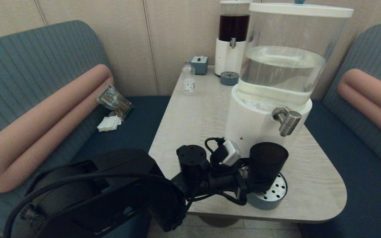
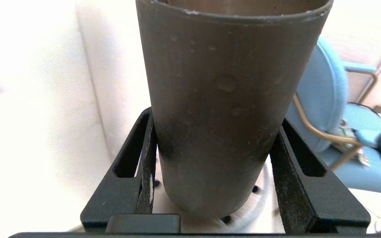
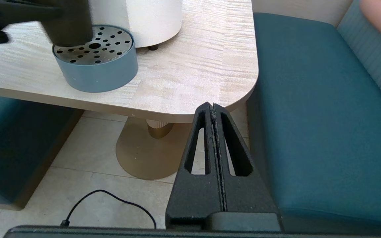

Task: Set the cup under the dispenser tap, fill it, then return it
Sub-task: Place the cup next to the water dispenser

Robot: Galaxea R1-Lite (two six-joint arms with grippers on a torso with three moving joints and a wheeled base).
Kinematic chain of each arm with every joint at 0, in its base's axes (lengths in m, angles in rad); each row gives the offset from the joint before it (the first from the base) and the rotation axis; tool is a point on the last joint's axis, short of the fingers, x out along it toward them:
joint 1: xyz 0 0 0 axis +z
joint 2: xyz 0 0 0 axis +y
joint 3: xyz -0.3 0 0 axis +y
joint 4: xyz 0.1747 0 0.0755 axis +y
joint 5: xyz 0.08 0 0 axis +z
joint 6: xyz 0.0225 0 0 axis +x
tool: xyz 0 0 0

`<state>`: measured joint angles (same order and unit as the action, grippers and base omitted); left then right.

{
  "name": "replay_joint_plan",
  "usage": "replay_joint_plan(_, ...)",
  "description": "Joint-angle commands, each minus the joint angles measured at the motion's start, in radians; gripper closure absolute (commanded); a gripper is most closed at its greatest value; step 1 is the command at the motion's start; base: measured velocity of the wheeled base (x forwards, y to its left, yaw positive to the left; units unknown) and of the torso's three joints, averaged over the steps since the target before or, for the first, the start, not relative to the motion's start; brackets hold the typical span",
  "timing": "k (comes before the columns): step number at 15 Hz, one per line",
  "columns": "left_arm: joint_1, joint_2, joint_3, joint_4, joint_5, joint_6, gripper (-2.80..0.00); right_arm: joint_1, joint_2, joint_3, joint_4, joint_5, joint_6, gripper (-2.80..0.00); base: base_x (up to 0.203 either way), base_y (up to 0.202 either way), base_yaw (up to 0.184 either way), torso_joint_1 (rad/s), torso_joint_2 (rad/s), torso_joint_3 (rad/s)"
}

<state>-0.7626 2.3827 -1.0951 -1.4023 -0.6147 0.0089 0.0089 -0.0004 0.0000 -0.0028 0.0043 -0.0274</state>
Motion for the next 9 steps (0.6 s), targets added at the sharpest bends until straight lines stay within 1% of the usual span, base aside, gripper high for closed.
replay_joint_plan(1, 0.001, -0.086, 0.083, -0.01, -0.003, 0.0, 0.0, 0.0, -0.003, 0.0, 0.0, 0.0, 0.0, 0.0, 0.0, 0.0, 0.0, 0.0, 0.0, 0.0)
replay_joint_plan(3, 0.007, -0.153, 0.189, -0.015, -0.003, 0.0, 0.0, 0.0, -0.003, 0.0, 0.0, 0.0, 0.0, 0.0, 0.0, 0.0, 0.0, 0.0, 0.0, 0.0)
replay_joint_plan(5, 0.035, -0.228, 0.284, -0.016, -0.002, 0.0, 0.0, 0.0, -0.003, 0.0, 0.0, 0.0, 0.0, 0.0, 0.0, 0.0, 0.0, 0.0, 0.0, 0.0)
replay_joint_plan(6, 0.069, -0.253, 0.307, -0.015, -0.002, 0.0, 0.0, 0.0, -0.003, 0.0, 0.0, 0.0, 0.0, 0.0, 0.0, 0.0, 0.0, 0.0, 0.0, 0.0)
replay_joint_plan(9, 0.184, -0.291, 0.314, -0.016, -0.001, -0.009, 0.0, 0.0, -0.003, 0.0, 0.0, 0.0, -0.003, 0.0, 0.0, 0.0, 0.0, 0.0, 0.0, 0.0)
